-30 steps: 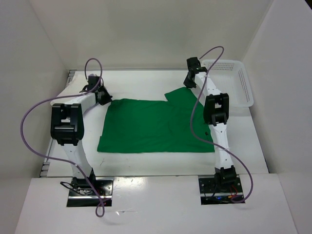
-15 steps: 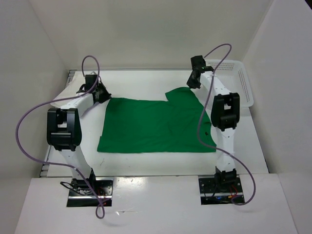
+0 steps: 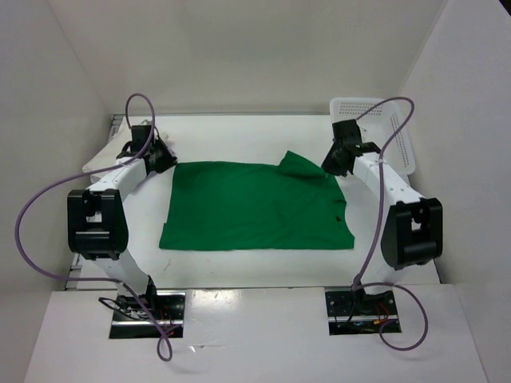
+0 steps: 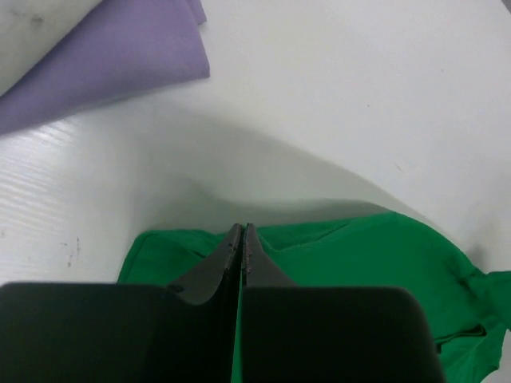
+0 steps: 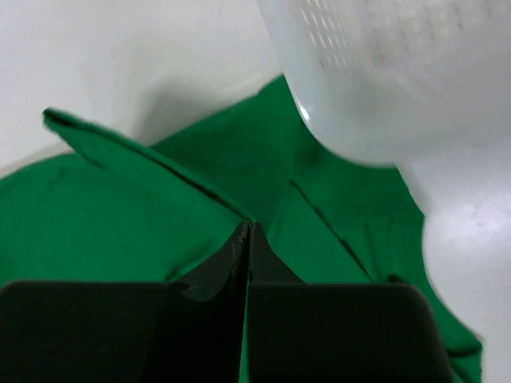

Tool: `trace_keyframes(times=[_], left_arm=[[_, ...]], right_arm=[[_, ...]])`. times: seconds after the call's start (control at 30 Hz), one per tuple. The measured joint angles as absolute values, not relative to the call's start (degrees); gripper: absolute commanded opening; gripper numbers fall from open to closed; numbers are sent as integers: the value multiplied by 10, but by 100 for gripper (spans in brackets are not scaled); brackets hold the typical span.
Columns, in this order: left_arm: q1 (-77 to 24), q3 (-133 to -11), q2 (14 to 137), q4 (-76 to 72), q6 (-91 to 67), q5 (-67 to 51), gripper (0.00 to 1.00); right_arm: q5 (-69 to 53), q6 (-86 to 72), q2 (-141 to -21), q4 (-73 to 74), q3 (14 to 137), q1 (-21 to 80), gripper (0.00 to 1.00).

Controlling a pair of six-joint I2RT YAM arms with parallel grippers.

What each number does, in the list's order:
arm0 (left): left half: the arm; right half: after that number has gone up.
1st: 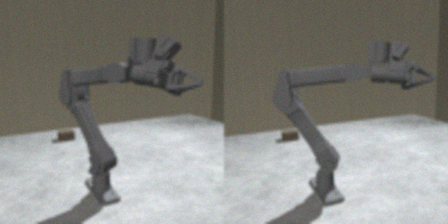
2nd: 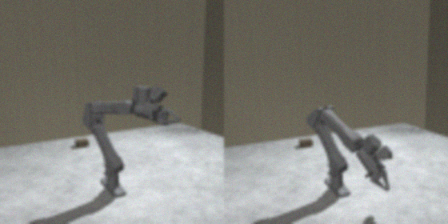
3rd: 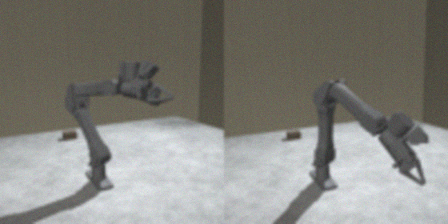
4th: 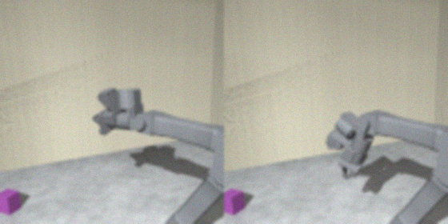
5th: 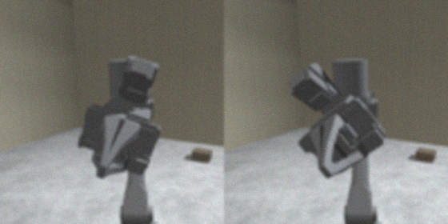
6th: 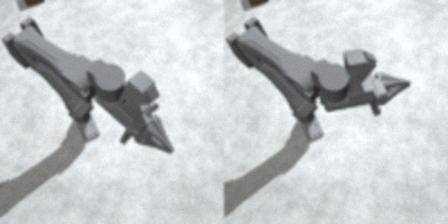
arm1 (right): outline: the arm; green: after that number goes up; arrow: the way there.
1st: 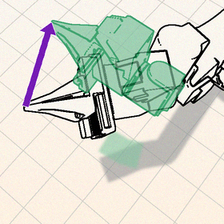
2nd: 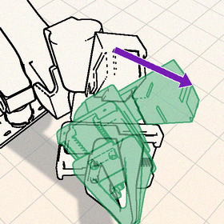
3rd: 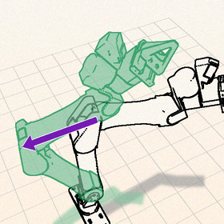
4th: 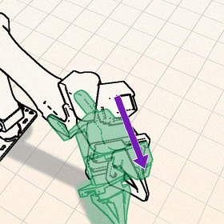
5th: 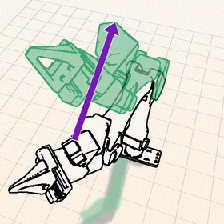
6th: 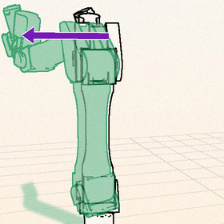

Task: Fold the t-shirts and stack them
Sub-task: Fold the 1/3-folded T-shirt at the center of the board.

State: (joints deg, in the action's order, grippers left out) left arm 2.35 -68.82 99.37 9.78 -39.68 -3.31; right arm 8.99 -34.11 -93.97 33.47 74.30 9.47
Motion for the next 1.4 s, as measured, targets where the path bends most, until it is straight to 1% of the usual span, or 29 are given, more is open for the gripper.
trace_keyframes(times=[0.17, 0.47, 0.73, 0.8, 1.07, 1.1, 1.13, 1.17, 1.2, 1.23, 1.27, 1.3, 1.33, 1.4], left_arm=[[30, -662, 955, 104, -395, -35, 0], [40, -622, 914, 121, -390, -33, 0], [63, -578, 872, 139, -388, -33, 0], [65, -568, 864, 145, -387, -33, 0], [68, -535, 842, 156, -375, -32, 0], [69, -531, 841, 158, -375, -32, 3], [70, -526, 839, 160, -375, -32, 8], [71, -521, 836, 162, -375, -32, 15], [71, -516, 832, 165, -374, -32, 33], [72, -511, 827, 166, -371, -32, 42], [72, -509, 822, 169, -370, -32, 49], [74, -508, 817, 171, -371, -32, 54], [75, -508, 814, 171, -371, -31, 57], [76, -511, 810, 173, -373, -32, 57]], right_arm=[[83, -352, -840, 338, 656, 95, 0], [73, -381, -674, 375, 556, 95, 0], [30, -421, -626, 434, 540, 74, 0], [20, -435, -611, 446, 528, 69, 5], [-13, -468, -560, 507, 487, 47, 6], [-15, -470, -559, 512, 487, 46, 7], [-15, -473, -558, 516, 487, 46, 14], [-15, -477, -556, 522, 487, 46, 20], [-13, -480, -555, 526, 487, 46, 26], [-13, -482, -553, 529, 487, 46, 29], [-13, -484, -550, 532, 487, 46, 30], [-13, -483, -548, 535, 487, 46, 32], [-13, -482, -546, 537, 487, 46, 33], [-13, -479, -544, 537, 488, 46, 33]])
